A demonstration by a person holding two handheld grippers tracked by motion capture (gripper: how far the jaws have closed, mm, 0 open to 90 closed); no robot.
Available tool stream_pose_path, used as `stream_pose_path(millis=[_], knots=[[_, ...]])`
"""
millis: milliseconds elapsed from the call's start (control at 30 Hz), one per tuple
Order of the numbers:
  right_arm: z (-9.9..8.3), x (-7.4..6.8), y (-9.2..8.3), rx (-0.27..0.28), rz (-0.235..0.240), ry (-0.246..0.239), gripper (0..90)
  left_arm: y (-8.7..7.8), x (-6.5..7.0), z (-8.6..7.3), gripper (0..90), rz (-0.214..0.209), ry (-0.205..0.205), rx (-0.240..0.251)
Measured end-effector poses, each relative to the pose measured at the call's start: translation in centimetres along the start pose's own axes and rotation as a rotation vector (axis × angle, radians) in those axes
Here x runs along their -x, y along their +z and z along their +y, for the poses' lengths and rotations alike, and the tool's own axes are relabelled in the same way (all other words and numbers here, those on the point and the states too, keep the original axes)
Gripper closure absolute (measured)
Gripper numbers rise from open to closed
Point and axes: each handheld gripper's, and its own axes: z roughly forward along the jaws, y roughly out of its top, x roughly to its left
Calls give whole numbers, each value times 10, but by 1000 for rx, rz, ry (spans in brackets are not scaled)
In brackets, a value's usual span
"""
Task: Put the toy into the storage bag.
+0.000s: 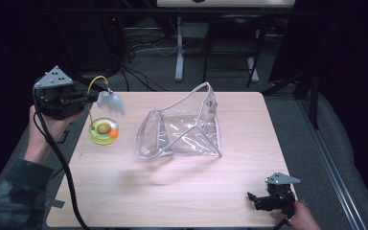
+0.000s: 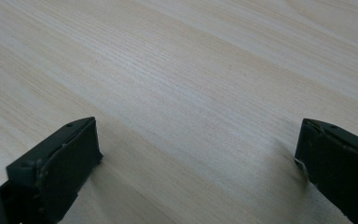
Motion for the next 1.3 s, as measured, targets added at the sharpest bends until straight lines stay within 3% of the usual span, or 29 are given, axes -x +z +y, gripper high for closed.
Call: stream_pose_path(millis=[567,1300], knots=[[0,0,0,0,0,0,0,15,17,35,881,-38,68,15],[0,0,0,0,0,0,0,41,33,56,880,-93,112,5]])
